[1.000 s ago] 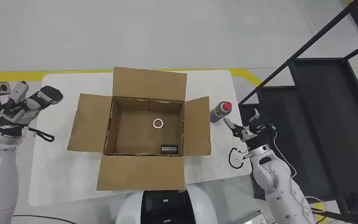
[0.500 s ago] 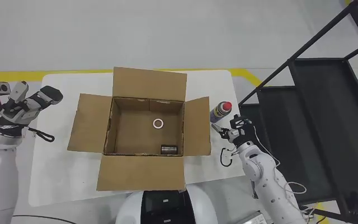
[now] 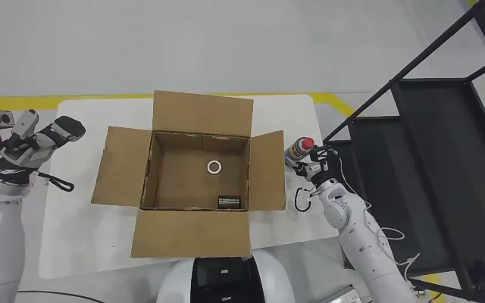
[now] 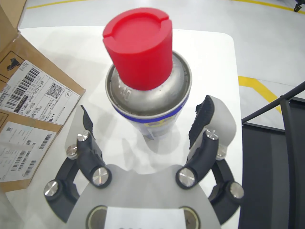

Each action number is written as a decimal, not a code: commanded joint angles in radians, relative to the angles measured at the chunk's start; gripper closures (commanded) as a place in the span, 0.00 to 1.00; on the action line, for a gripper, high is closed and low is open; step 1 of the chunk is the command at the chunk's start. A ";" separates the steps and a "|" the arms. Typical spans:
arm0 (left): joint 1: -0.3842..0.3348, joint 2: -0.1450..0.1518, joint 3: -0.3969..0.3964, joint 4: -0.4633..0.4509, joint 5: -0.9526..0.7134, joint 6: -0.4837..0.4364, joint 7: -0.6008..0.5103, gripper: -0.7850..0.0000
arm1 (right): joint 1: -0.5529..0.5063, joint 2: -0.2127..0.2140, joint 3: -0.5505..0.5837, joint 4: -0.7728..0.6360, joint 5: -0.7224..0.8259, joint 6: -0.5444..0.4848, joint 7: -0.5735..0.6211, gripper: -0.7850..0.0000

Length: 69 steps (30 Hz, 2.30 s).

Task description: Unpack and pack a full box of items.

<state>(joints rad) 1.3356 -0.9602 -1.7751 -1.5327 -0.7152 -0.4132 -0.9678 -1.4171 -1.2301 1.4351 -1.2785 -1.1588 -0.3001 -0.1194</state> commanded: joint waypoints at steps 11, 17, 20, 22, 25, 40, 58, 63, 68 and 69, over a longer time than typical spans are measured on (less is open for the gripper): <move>0.000 0.000 0.000 0.000 0.000 0.000 0.000 0.00 | 0.083 -0.007 -0.026 0.050 0.001 0.043 0.049 1.00; 0.000 0.000 0.000 0.000 0.000 0.000 0.000 0.00 | 0.078 -0.009 -0.034 0.045 0.005 0.041 0.024 1.00; 0.000 0.000 0.000 0.000 0.000 0.000 0.000 0.00 | 0.046 -0.006 -0.020 0.002 -0.003 0.044 -0.010 1.00; 0.000 0.000 0.000 0.000 0.000 0.000 0.000 0.00 | 0.014 -0.002 -0.004 -0.051 -0.014 0.050 -0.035 1.00; 0.000 0.000 0.000 0.000 0.000 0.000 0.000 0.00 | -0.053 0.006 0.033 -0.178 -0.056 0.075 -0.063 1.00; 0.000 0.000 0.000 0.000 0.000 0.000 0.000 0.00 | -0.301 0.022 0.009 -0.990 -0.323 0.114 0.255 1.00; 0.000 0.000 0.000 0.000 0.000 0.000 0.000 0.00 | 0.276 -0.070 -0.572 -0.652 -0.268 0.143 0.988 1.00; 0.000 0.000 0.000 0.000 0.000 0.000 0.000 0.00 | 0.390 -0.106 -0.679 -0.493 -0.354 0.185 1.089 1.00; 0.000 0.000 0.000 0.000 0.000 0.000 0.000 0.00 | 0.479 -0.150 -0.776 -0.322 -0.412 0.227 1.105 1.00; 0.000 0.000 0.000 0.000 0.000 0.000 0.000 0.00 | 0.496 -0.159 -0.792 -0.290 -0.421 0.233 1.105 1.00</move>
<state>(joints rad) 1.3356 -0.9602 -1.7751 -1.5327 -0.7152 -0.4132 -0.9678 -0.9420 -1.3780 0.6629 -1.6135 -1.5731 -0.0755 0.9878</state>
